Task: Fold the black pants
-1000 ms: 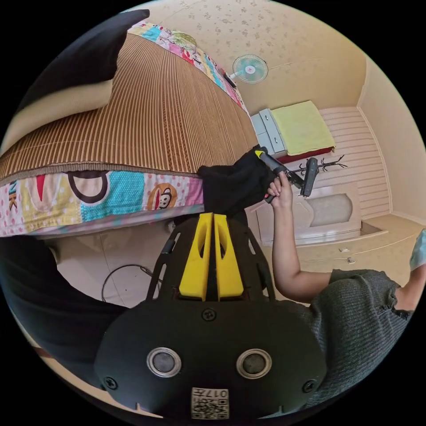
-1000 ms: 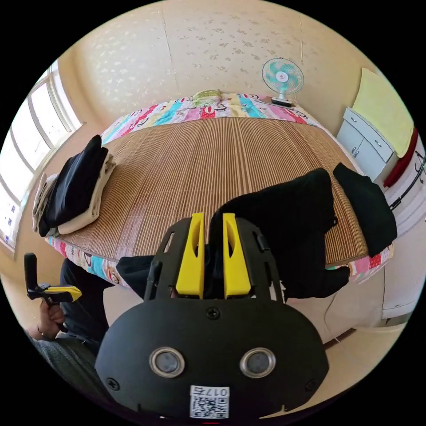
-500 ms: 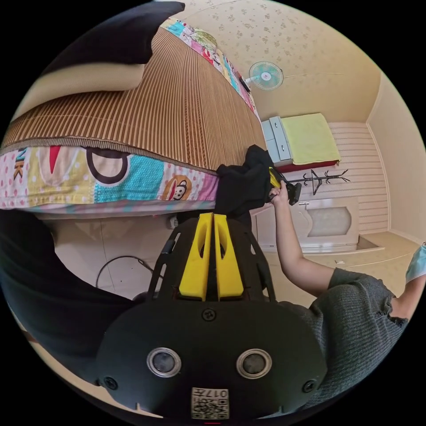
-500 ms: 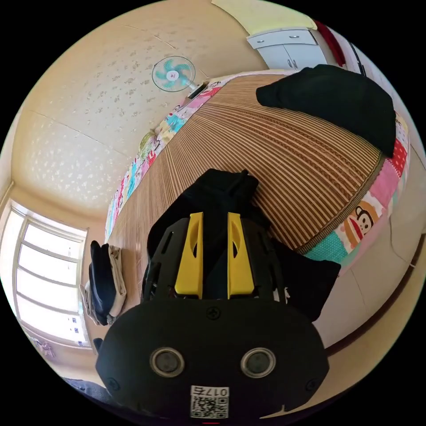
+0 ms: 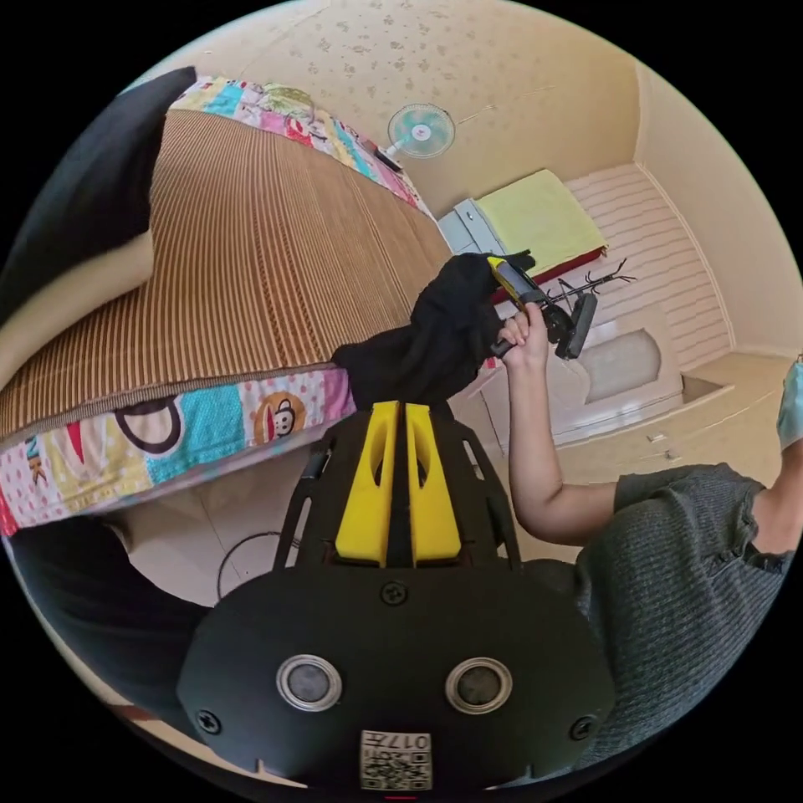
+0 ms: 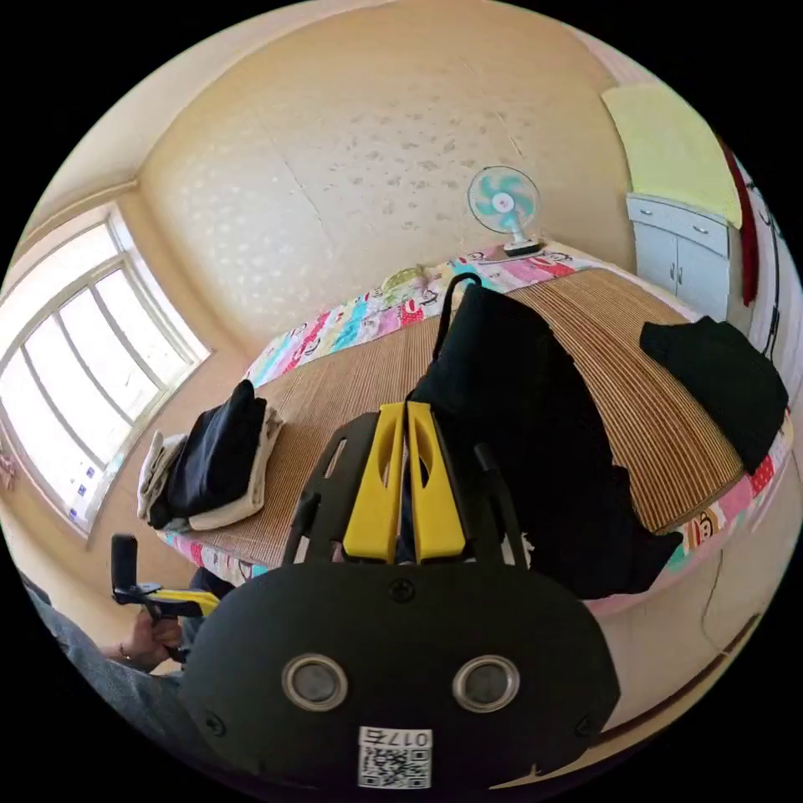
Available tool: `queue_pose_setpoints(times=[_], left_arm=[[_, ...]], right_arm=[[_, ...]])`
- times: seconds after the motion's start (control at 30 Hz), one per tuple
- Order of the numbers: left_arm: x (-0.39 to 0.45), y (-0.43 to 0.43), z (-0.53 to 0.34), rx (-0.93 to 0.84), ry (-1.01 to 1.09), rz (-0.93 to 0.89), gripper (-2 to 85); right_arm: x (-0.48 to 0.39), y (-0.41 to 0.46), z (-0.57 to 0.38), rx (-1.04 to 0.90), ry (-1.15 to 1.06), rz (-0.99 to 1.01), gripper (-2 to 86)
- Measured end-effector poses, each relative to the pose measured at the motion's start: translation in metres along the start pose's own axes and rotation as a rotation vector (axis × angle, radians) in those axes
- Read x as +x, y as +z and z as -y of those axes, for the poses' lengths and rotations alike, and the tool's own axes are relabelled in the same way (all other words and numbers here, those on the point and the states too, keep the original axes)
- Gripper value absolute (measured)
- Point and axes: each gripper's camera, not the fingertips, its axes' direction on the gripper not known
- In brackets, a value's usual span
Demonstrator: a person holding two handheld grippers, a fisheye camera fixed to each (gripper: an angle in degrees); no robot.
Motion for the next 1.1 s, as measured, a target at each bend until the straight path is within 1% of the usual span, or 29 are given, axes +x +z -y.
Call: queue_pose_setpoints(times=[0.07,0.17,0.27,0.3,0.37,0.4,0.43,0.47,0.5,0.53,0.57,0.6,0.63,0.7,0.73,0.8,0.83,0.87,0.9,0.93,0.97,1.0,1.03,1.07,1.1], left_arm=[[0.025,0.004,0.023,0.011,0.093,0.018,8.2],[0.055,0.017,0.053,0.023,0.187,0.012,12.9],[0.074,0.031,0.077,0.05,0.217,0.029,16.2],[0.076,0.033,0.079,0.048,0.227,0.036,16.3],[0.074,0.04,0.084,0.056,0.22,0.096,18.6],[0.07,0.042,0.084,0.049,0.193,0.101,18.6],[0.06,0.042,0.083,0.05,0.136,0.06,18.6],[0.05,0.039,0.08,0.063,0.095,-0.013,17.0],[0.045,0.037,0.078,0.073,0.084,-0.043,16.3],[0.038,0.032,0.074,0.098,0.056,-0.066,16.4],[0.032,0.027,0.069,0.117,0.03,-0.054,16.9],[0.03,0.025,0.067,0.117,0.018,-0.041,17.2],[0.025,0.024,0.065,0.099,-0.004,-0.014,17.8],[0.019,0.022,0.06,0.088,-0.03,-0.002,18.1],[0.016,0.019,0.056,0.09,-0.041,-0.014,18.1],[0.014,0.015,0.053,0.094,-0.045,-0.023,17.8],[0.015,0.011,0.051,0.095,-0.039,-0.014,17.5],[0.016,0.009,0.051,0.092,-0.032,0.001,17.2],[0.016,0.008,0.051,0.092,-0.031,0.007,17.2],[0.016,0.006,0.051,0.099,-0.032,0.011,17.0],[0.015,0.003,0.053,0.105,-0.033,-0.002,16.9],[0.015,0.002,0.053,0.107,-0.034,-0.01,16.9],[0.015,0.0,0.055,0.111,-0.036,-0.025,16.8],[0.016,-0.004,0.057,0.118,-0.034,-0.026,16.8],[0.017,-0.006,0.058,0.123,-0.033,-0.021,16.8]], right_arm=[[-0.034,-0.003,-0.014,-0.02,-0.103,0.063,0.8],[-0.074,0.004,-0.04,-0.092,-0.205,0.177,0.6],[-0.099,0.02,-0.069,-0.168,-0.278,0.293,0.5],[-0.096,0.025,-0.077,-0.168,-0.21,0.234,0.5],[-0.084,0.032,-0.08,-0.209,-0.17,0.262,0.4],[-0.074,0.035,-0.081,-0.216,-0.148,0.339,0.5],[-0.068,0.033,-0.083,-0.193,-0.132,0.387,0.5],[-0.058,0.032,-0.086,-0.148,-0.098,0.475,0.6],[-0.052,0.035,-0.088,-0.144,-0.077,0.53,0.7],[-0.051,0.038,-0.089,-0.157,-0.074,0.532,0.8],[-0.053,0.047,-0.091,-0.205,-0.091,0.486,1.0],[-0.059,0.061,-0.093,-0.274,-0.119,0.392,1.3],[-0.061,0.067,-0.094,-0.298,-0.125,0.34,1.5],[-0.066,0.08,-0.098,-0.297,-0.115,0.227,3.2],[-0.066,0.08,-0.098,-0.278,-0.112,0.217,3.8],[-0.067,0.08,-0.095,-0.206,-0.131,0.204,9.5],[-0.067,0.084,-0.094,-0.202,-0.143,0.198,10.2],[-0.065,0.097,-0.091,-0.229,-0.146,0.177,10.8],[-0.059,0.121,-0.088,-0.321,-0.128,0.176,10.4],[-0.056,0.134,-0.088,-0.378,-0.119,0.189,9.3],[-0.053,0.155,-0.087,-0.472,-0.112,0.246,7.2],[-0.053,0.161,-0.088,-0.475,-0.117,0.317,5.4],[-0.055,0.161,-0.088,-0.459,-0.123,0.342,4.5],[-0.06,0.161,-0.088,-0.444,-0.143,0.324,7.0],[-0.065,0.166,-0.088,-0.475,-0.146,0.207,9.6]])
